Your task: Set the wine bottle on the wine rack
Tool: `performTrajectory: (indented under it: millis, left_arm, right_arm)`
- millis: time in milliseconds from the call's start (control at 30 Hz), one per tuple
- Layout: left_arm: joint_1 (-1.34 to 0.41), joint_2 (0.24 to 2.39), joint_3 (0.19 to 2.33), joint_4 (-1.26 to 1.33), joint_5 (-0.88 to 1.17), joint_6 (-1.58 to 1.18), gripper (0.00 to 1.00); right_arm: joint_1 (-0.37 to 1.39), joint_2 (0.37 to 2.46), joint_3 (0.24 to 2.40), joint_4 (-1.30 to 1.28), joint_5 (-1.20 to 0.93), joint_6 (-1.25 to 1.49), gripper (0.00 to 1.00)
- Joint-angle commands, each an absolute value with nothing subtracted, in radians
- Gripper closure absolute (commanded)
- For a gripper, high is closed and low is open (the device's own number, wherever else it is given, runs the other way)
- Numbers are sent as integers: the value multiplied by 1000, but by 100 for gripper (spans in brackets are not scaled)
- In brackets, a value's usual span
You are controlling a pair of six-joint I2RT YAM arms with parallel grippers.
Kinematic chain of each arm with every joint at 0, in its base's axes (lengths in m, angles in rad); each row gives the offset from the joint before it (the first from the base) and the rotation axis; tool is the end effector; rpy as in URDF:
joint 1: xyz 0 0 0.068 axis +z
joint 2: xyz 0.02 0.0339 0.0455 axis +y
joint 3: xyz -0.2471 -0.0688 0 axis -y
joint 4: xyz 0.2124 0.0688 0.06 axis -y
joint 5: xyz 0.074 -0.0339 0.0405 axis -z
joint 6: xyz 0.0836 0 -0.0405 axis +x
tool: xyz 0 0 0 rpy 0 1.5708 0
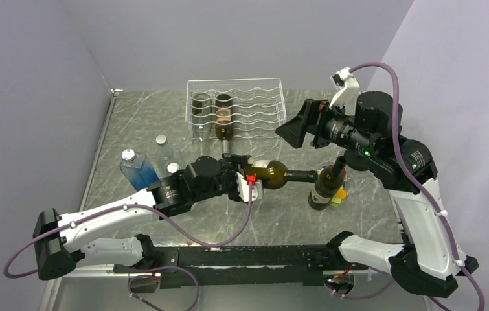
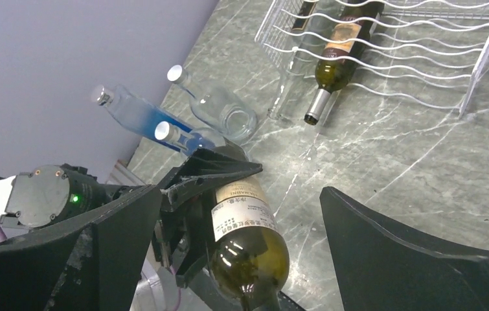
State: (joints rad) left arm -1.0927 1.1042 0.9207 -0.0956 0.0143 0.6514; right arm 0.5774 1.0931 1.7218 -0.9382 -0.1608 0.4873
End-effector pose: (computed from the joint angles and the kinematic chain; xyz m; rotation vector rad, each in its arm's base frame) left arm 0.1278 -0.2493 0.3110 1.4321 1.1900 -0.3201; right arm 0.1536 0.1160 0.4587 -0.2045 1.9625 0.8667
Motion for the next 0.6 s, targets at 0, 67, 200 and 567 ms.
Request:
performTrajectory:
  millis: [0,67,200,567]
  left_arm:
    - [-1100,1068,928,59,-36,873,99]
    - [-1102,1068,921,64,-60,930,99]
    - [-1101,1037,880,106,-91,1054,99]
    - [-1101,1010,854,55,-177,1156,99]
  right_arm:
    - [580,1126,1792,-1035,-214,427,1]
    - [580,1154,1822,-1106,-275,395,2]
    - [580,1184,1820,-1225,-331,311,7]
    - [596,1198,1733,-1341,-406,168,23]
